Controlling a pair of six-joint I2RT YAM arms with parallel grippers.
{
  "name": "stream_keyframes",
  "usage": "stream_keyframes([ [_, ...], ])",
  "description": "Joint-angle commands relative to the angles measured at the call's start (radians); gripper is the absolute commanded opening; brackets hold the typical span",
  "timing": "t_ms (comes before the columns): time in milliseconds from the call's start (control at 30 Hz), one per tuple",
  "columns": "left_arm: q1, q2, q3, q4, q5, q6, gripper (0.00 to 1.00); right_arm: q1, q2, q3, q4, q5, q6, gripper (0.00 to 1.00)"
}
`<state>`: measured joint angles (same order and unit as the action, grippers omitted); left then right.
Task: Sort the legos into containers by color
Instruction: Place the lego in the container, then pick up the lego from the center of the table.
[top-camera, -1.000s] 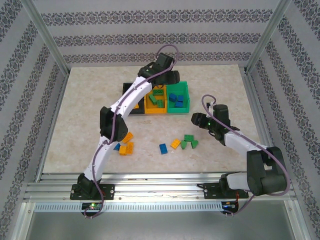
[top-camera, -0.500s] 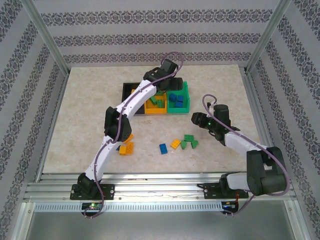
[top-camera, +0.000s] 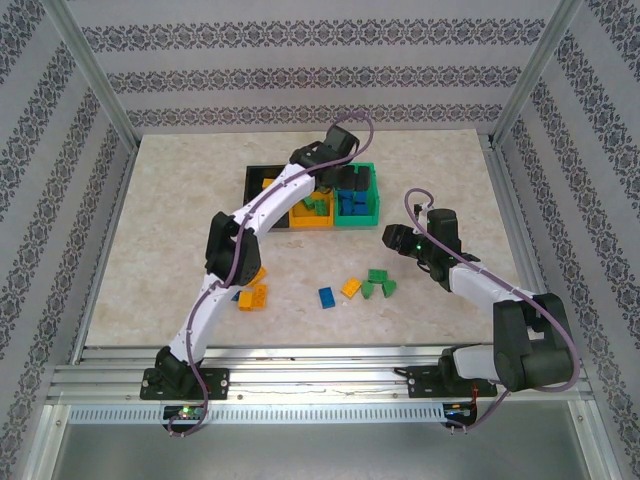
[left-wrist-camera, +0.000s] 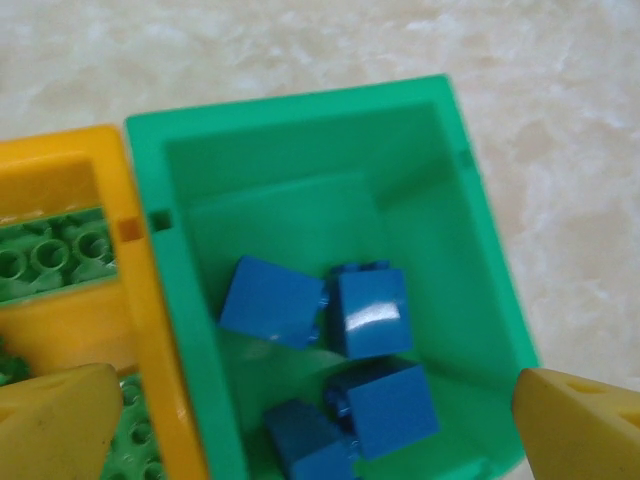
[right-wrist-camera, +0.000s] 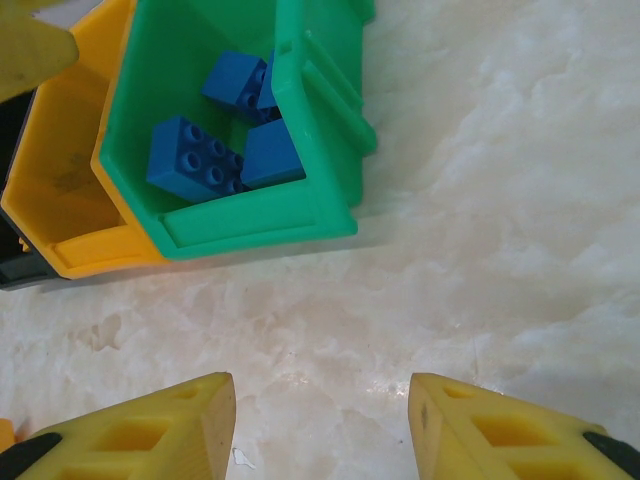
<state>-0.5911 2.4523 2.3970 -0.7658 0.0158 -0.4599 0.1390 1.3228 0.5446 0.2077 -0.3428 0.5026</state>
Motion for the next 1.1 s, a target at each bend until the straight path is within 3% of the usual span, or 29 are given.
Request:
stream_keyframes([
  [0, -0.017, -0.191, -0.233, 0.199, -0.078, 0.036, 1.00, -0.014, -0.007, -0.015, 0.019, -0.018, 0.008, 0.50],
  [200, -0.019, -0.505, -0.832, 0.746, -0.065, 0.090, 1.00, -0.015, -0.005, -0.016, 0.019, -0.015, 0.008, 0.50],
  [300, -0.018, -0.584, -0.967, 0.847, -0.102, 0.093, 1.00, -0.016, 0.000, -0.015, 0.023, -0.022, 0.011, 0.50],
  [467, -0.018, -0.604, -0.995, 0.750, -0.128, 0.074, 1.00, -0.015, 0.007, -0.012, 0.023, -0.030, 0.010, 0.50],
  [700, -0.018, -0.715, -1.209, 0.775, -0.098, 0.034, 1.00, -0.001, 0.000, -0.015, 0.013, -0.026, -0.013, 0.50],
  [800, -0.018, -0.774, -1.301, 0.760, -0.057, 0.026, 1.00, 0.018, 0.003, -0.007, 0.008, -0.014, -0.022, 0.50],
  [967, -0.018, -0.849, -1.419, 0.693, 0.100, 0.064, 1.00, 0.053, 0.022, 0.011, -0.010, 0.008, -0.040, 0.50],
  [1067, -0.006, -0.860, -1.452, 0.601, 0.054, 0.054, 1.00, 0.067, 0.022, 0.014, -0.009, 0.014, -0.042, 0.50],
])
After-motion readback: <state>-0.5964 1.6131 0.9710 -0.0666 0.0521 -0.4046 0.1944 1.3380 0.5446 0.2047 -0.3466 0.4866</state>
